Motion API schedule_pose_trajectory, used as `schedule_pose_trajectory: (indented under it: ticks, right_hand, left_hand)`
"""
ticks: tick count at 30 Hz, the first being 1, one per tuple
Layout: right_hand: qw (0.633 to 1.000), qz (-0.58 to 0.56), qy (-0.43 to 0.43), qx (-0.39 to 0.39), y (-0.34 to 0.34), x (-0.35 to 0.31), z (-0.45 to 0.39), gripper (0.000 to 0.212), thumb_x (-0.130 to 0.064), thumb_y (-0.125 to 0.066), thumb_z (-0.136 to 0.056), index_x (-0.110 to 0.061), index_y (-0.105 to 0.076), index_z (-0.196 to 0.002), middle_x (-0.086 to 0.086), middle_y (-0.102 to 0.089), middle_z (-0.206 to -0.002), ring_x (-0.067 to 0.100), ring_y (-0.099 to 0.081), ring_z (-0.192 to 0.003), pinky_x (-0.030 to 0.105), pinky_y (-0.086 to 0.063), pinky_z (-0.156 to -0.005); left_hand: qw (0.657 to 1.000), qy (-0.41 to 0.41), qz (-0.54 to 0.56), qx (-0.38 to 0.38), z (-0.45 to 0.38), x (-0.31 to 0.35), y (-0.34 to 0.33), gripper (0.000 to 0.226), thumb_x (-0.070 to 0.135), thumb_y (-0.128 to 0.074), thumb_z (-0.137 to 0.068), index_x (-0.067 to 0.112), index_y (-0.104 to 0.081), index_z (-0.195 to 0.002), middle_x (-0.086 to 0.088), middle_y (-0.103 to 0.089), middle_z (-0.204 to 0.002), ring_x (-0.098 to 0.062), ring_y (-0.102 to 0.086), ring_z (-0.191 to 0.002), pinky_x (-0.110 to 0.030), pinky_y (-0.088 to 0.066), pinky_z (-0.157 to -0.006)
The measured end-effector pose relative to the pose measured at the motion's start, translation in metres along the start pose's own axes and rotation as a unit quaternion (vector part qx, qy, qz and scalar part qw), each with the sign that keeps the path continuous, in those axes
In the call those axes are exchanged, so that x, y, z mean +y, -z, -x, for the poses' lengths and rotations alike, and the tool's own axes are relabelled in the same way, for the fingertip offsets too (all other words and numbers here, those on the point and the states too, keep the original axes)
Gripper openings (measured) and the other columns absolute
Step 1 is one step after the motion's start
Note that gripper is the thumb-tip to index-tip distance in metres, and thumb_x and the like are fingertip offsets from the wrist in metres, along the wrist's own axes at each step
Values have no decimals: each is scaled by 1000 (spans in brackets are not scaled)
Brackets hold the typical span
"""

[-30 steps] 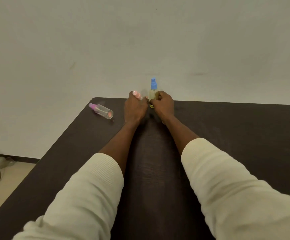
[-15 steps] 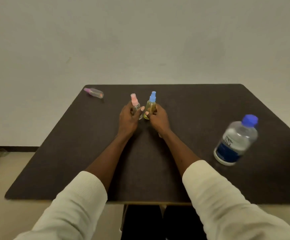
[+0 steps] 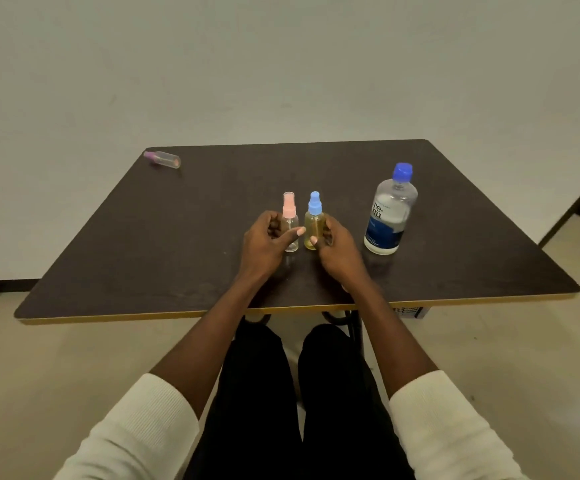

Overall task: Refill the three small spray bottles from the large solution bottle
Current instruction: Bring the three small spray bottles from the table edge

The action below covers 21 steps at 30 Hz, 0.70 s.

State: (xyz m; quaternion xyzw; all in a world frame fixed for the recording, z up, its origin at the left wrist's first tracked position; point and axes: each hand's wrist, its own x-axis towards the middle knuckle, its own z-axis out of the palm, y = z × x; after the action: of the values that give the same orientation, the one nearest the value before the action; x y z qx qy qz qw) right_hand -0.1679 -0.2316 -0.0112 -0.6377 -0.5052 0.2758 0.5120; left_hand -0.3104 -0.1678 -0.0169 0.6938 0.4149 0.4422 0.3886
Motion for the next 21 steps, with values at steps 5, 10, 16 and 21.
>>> schedule_pose_trajectory:
  ticks: [5,10,16,21]
  right_hand:
    - [1000,7,-10,5,0,4,-2,39,-7,-55,-95,-29,-54,-127,-9,-64,-114,4,-59,-105,24,-46,-88]
    - [1000,-3,-21,8,-1,9,-5,43,-10,-59,-93,-29,-53,-131,-10,-64,-117,5,-59,-108,31,-49,-95]
    - [999,6,-21,30,-3,19,-11,49,-17,-71,-83,-31,-53,-126,-10,-65,-118,7,-63,-109,40,-53,-97]
    - [991,79,5,107,-4,13,-4,65,-26,-71,-81,-16,-45,-140,0,-55,-134,13,-53,-122,37,-47,-103]
  left_hand:
    - [1000,-3,-13,8,1,0,1,34,31,-81,-85,12,-60,-104,8,-64,-91,-5,-59,-79,-7,-48,-65]
    - [1000,-12,-22,6,-1,-2,0,31,29,-81,-86,15,-59,-102,8,-64,-90,-3,-59,-79,-7,-48,-65]
    - [999,-14,-28,12,-2,-3,0,48,38,-85,-79,17,-59,-113,6,-65,-103,-8,-62,-89,-19,-53,-76]
    - [997,-7,12,75,-1,1,4,53,48,-84,-77,17,-58,-111,1,-65,-102,-9,-61,-89,-19,-52,-76]
